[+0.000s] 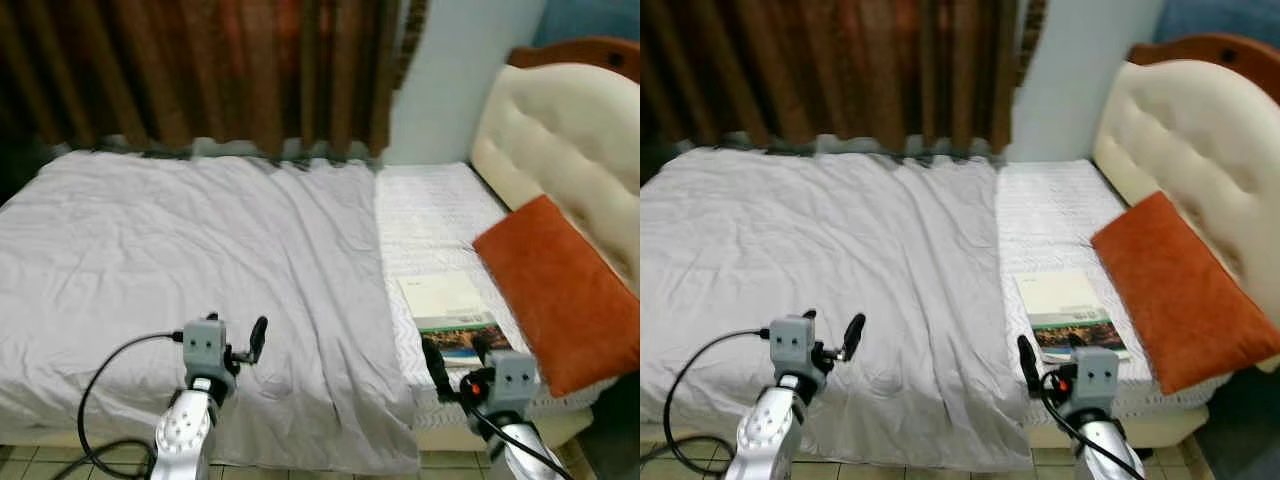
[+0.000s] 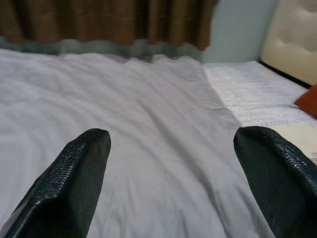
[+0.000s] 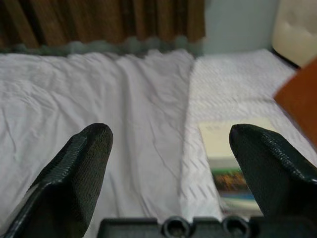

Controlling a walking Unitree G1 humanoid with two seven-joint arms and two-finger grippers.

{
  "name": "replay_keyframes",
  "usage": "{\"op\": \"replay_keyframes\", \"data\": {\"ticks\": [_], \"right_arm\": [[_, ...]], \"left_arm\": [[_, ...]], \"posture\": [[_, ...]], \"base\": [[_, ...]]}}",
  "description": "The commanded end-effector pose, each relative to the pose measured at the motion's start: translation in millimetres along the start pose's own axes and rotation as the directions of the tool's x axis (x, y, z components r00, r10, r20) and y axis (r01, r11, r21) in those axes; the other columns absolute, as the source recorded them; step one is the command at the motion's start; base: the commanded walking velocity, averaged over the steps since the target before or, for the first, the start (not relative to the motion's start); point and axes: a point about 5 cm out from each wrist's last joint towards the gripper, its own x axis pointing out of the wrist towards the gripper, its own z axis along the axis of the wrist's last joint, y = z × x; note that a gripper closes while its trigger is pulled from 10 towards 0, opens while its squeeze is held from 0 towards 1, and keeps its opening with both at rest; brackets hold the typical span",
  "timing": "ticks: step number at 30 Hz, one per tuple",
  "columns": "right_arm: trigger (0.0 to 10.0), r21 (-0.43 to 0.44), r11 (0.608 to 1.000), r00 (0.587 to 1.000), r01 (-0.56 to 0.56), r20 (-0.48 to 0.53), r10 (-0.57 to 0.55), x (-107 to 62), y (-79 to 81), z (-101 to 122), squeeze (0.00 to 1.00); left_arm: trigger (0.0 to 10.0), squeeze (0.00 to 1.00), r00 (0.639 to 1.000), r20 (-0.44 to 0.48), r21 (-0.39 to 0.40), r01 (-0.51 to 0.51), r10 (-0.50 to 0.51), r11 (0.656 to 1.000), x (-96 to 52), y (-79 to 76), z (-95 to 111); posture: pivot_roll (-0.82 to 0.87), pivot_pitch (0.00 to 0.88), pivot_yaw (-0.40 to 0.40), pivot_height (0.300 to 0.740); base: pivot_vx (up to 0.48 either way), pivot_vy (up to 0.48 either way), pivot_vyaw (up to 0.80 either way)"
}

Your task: Clean up the room

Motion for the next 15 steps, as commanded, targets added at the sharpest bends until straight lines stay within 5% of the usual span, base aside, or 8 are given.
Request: {"op": "replay_keyframes", "data": {"ticks": [1, 6, 15], "right_arm": [[10.0, -0.001, 1.000, 1.000, 0.011, -0.007, -0.011, 0.9, -2.2, -3.0, 0.00], [10.0, 0.006, 1.000, 1.000, -0.019, -0.009, 0.019, 5.5, 2.0, -4.5, 0.00], [10.0, -0.001, 1.000, 1.000, -0.011, -0.029, 0.011, 1.9, -0.7, -9.5, 0.00]], "left_arm": [[10.0, 0.00, 1.000, 0.003, 0.022, -0.011, 0.011, 1.000, -2.6, -1.3, 1.0], [10.0, 0.00, 1.000, -0.020, 0.043, 0.012, -0.011, 0.999, -2.4, -6.9, 1.0], [10.0, 0.00, 0.996, -0.066, 0.072, 0.058, -0.054, 0.996, -1.2, -9.3, -3.2]], "posture": [[0.01, 0.000, -0.042, 0.740], [0.01, 0.000, -0.041, 0.740], [-0.02, 0.000, -0.024, 0.740]], "base": [[0.000, 0.000, 0.00], [0.000, 0.000, 0.00], [0.040, -0.320, -0.80]]}}
